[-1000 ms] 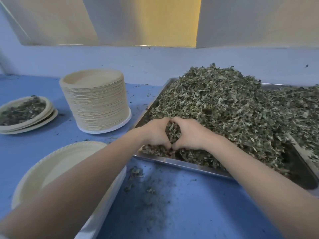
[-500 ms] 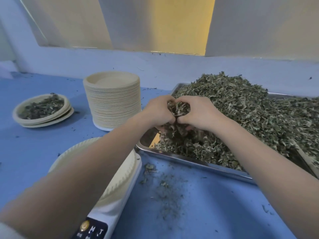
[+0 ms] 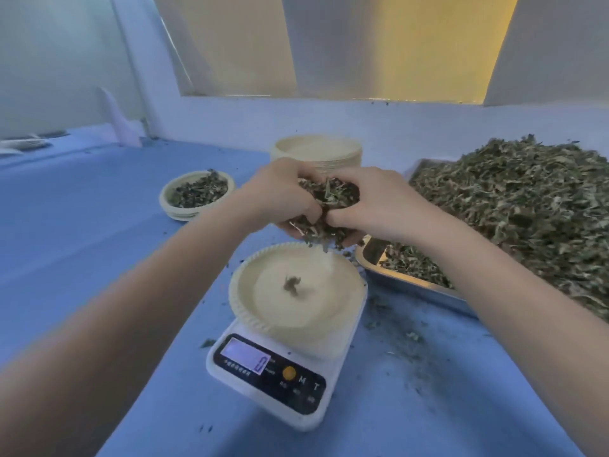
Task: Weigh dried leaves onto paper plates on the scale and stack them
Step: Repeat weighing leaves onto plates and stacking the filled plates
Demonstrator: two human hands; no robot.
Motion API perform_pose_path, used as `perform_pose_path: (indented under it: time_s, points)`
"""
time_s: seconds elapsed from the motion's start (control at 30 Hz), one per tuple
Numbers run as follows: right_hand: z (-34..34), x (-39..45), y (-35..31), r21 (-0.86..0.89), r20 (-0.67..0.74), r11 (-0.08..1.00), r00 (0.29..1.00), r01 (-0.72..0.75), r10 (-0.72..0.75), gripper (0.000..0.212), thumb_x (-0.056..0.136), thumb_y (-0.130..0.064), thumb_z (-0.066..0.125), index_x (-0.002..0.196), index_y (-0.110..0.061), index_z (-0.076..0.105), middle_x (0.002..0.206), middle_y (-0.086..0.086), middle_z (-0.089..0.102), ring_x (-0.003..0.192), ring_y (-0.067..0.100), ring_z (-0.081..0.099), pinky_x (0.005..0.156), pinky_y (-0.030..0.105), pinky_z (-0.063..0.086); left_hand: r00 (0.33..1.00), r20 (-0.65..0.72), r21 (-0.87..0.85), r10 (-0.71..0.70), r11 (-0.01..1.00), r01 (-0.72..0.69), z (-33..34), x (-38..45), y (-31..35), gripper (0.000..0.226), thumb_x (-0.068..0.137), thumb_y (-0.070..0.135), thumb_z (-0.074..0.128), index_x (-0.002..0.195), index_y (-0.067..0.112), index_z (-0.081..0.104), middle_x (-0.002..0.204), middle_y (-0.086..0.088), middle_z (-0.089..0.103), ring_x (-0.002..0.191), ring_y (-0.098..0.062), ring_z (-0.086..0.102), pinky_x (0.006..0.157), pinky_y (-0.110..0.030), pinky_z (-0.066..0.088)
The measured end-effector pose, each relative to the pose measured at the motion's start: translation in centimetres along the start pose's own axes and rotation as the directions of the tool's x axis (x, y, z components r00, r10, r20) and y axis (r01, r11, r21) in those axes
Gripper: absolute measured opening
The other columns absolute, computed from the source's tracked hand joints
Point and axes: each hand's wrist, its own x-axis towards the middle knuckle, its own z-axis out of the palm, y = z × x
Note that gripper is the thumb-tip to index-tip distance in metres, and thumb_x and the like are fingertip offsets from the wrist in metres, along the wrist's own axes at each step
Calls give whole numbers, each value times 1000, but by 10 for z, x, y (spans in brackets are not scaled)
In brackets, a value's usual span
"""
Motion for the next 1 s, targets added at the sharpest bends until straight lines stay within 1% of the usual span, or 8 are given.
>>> perform_pose_path:
  time_s: [0.1,0.17,0.23,0.37,0.53,0.77,0.9,1.0]
  points:
    - [20,0,-4,11,108,1000,994,-12,11,35,77,-13,71,108,-25,63,95,-1,64,56,-1,64,48,20,55,989,106,52,-102,994,97,-13,-17,-20,46,76,-2,67,115,21,58,105,-13,62,85,-25,65,68,-41,60]
    - [23,-2,-4,-132,211,991,977,-15,43,50,71,-35,79,116,-37,60,105,-6,58,57,-7,60,50,15,53,971,190,69,-148,988,137,-17,-26,-30,61,76,1,71,127,28,52,108,-6,60,95,-23,63,71,-41,59]
    - [18,-7,-5,-187,309,980,943,-66,122,62,63,-54,79,119,-48,54,115,-8,53,57,-5,62,54,17,55,957,238,81,-168,985,153,-20,-32,-36,73,76,4,74,135,35,44,125,0,53,105,-21,60,74,-41,59]
    - [10,-12,-5,-228,266,968,950,-101,162,57,64,-69,67,117,-52,54,119,-9,56,60,4,68,56,18,55,956,246,97,-162,985,142,-25,-35,-43,65,78,10,72,132,37,48,137,3,45,102,-20,64,72,-38,60]
    - [14,-13,2,-204,160,976,980,-81,115,38,78,-60,63,113,-46,60,107,-13,62,55,-6,62,44,8,45,989,109,141,-97,987,81,-21,-32,-52,36,80,16,66,112,34,63,114,5,60,85,-14,62,68,-33,58]
    - [26,-9,5,-175,112,984,993,-22,42,31,76,-52,69,104,-38,67,93,-16,65,53,-13,57,40,4,35,999,19,133,-41,990,38,-24,-33,-62,22,78,21,66,91,38,68,101,6,62,72,-8,55,52,-23,45]
    - [28,-8,3,-251,118,968,993,-1,32,32,75,-57,67,102,-41,66,91,-18,65,64,-10,59,51,6,39,999,-31,109,-30,993,33,-25,-33,-67,19,80,19,64,92,33,69,97,5,63,68,-9,53,49,-22,44]
    - [30,-8,2,-426,142,905,989,20,45,39,77,-64,59,108,-42,64,97,-16,65,87,1,60,72,23,46,998,-63,88,-18,996,24,-23,-34,-69,18,80,18,62,89,33,68,100,3,63,69,-12,54,49,-21,43]
